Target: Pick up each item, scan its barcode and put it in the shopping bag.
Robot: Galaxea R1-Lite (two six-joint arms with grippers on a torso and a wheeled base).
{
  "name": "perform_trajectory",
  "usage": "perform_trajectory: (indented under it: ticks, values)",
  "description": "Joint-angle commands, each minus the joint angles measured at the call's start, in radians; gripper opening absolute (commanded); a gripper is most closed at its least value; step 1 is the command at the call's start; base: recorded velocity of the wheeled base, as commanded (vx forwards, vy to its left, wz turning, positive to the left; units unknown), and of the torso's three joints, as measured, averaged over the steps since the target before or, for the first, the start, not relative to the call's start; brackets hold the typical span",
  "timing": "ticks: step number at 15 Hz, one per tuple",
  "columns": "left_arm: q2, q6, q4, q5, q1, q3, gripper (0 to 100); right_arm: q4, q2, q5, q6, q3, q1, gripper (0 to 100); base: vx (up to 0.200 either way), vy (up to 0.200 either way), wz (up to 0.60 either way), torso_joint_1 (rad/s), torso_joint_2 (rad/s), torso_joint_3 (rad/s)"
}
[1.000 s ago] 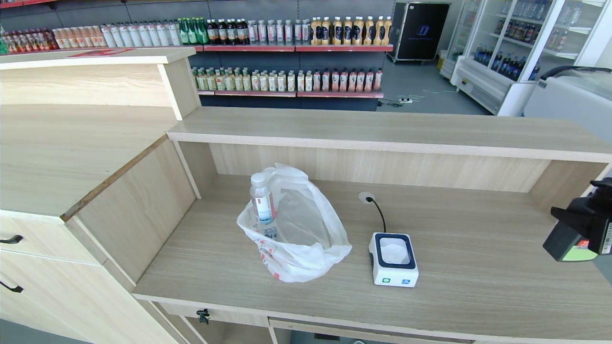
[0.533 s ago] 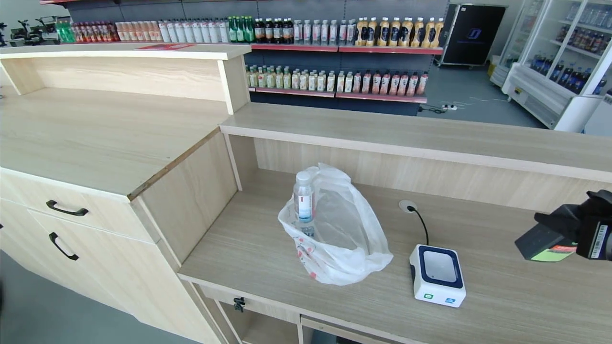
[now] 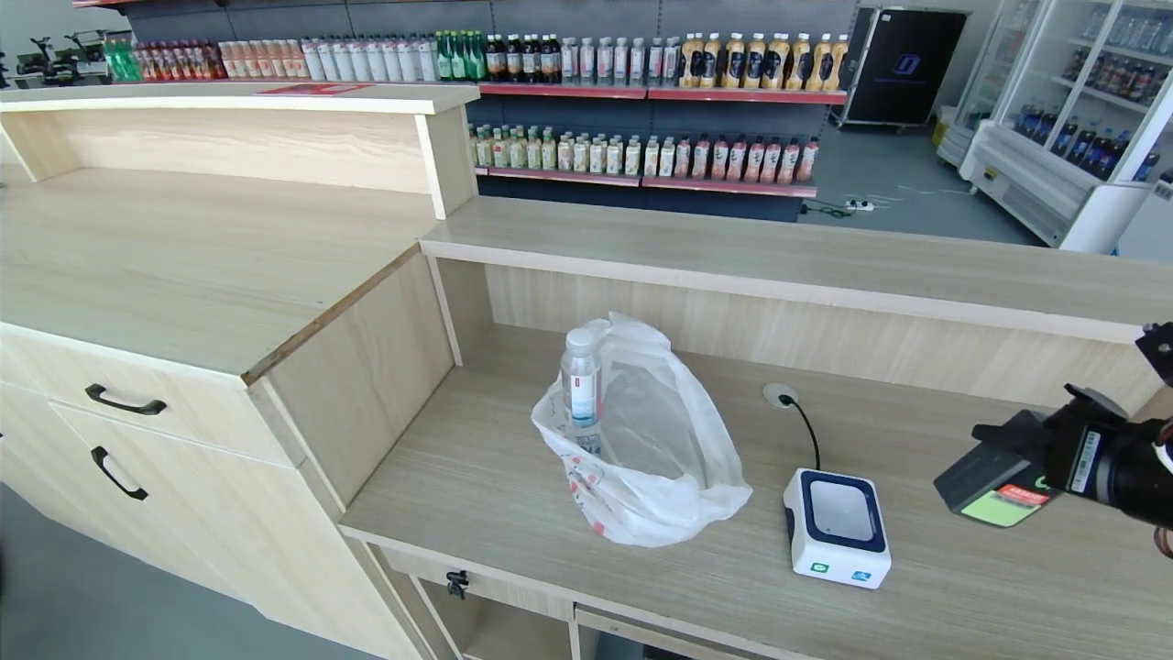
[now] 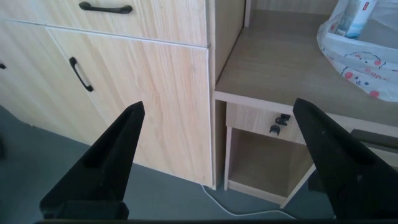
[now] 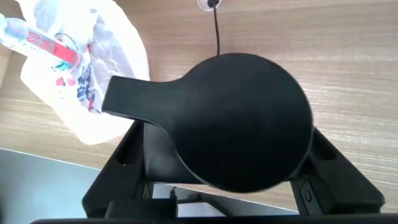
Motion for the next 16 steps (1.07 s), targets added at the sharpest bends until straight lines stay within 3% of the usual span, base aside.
perform_trajectory:
  ticks: [1, 10, 16]
  values:
    - [0.000, 0.000, 0.000, 0.000, 0.000, 0.000, 100, -0.001, 0.040, -0.002, 0.047, -0.013, 0.031, 0, 0.000, 0.000, 0.00, 0.000, 0.00, 0.000]
    - [0.001, 0.000, 0.000, 0.000, 0.000, 0.000, 100, 0.054, 0.120, -0.082, 0.405, -0.030, 0.084, 0, 0.000, 0.000, 0.00, 0.000, 0.00, 0.000]
    - [0.000, 0.000, 0.000, 0.000, 0.000, 0.000, 100, 0.056, 0.136, -0.082, 0.553, -0.030, 0.147, 0, 0.000, 0.000, 0.00, 0.000, 0.00, 0.000]
